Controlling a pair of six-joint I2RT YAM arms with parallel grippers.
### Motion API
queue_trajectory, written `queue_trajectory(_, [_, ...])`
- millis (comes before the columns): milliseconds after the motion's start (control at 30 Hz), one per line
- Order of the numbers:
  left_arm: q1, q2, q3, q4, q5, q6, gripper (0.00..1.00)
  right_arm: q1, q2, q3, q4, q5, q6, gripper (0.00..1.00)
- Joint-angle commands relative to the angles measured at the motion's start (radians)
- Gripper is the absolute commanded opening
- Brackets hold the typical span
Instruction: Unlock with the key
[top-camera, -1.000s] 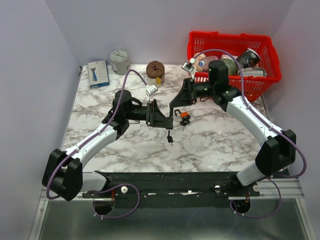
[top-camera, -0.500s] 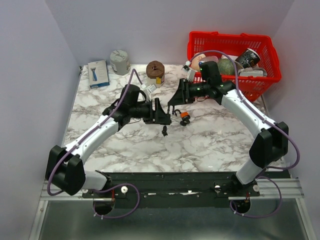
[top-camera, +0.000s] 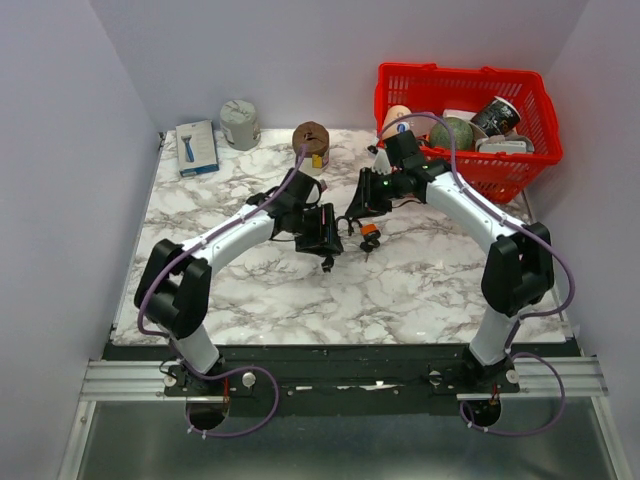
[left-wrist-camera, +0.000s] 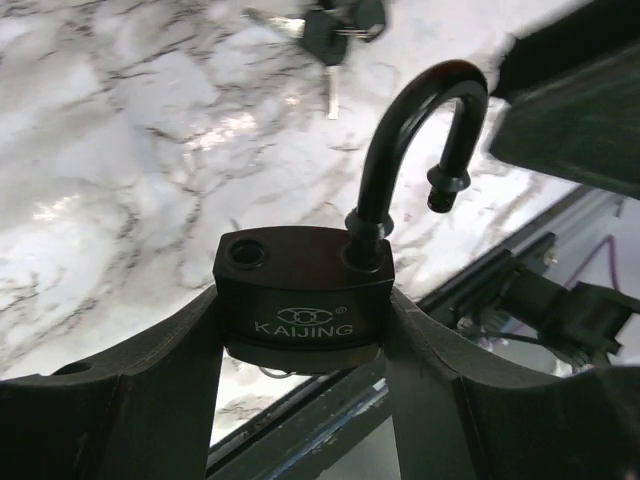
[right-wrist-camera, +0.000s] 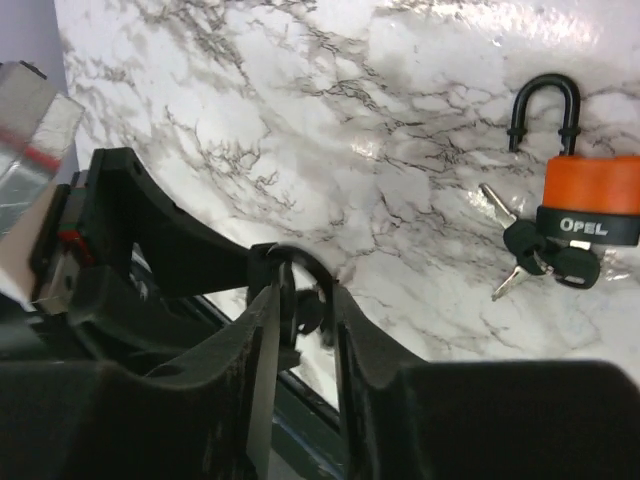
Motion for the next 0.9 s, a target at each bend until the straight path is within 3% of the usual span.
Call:
queue_trajectory(0, [-0.011, 0.061, 0.061, -0.055, -0.069, -0.008, 0.00, 0.005, 0.033, 0.034, -0.056, 0.076, 0.023, 0.38])
queue_trajectory(200, [-0.016, 0.110, 0.073, -0.035, -0.076, -0.004, 0.00, 0.004, 0.010, -0.012, -0.053, 0.127, 0.048, 0.52])
queue_trajectory(433, [-0.011, 0.213, 0.104, -0.009, -0.053, -0.019, 0.00, -0.001, -0.042, -0.058, -0.050, 0.165, 0.052, 0.58])
queue_trajectory(867, [0.032, 0.354, 0.234, -0.145, -0.248, -0.022, 0.00, -0.007, -0.292, -0.220, -0.021, 0.315, 0.058, 0.76])
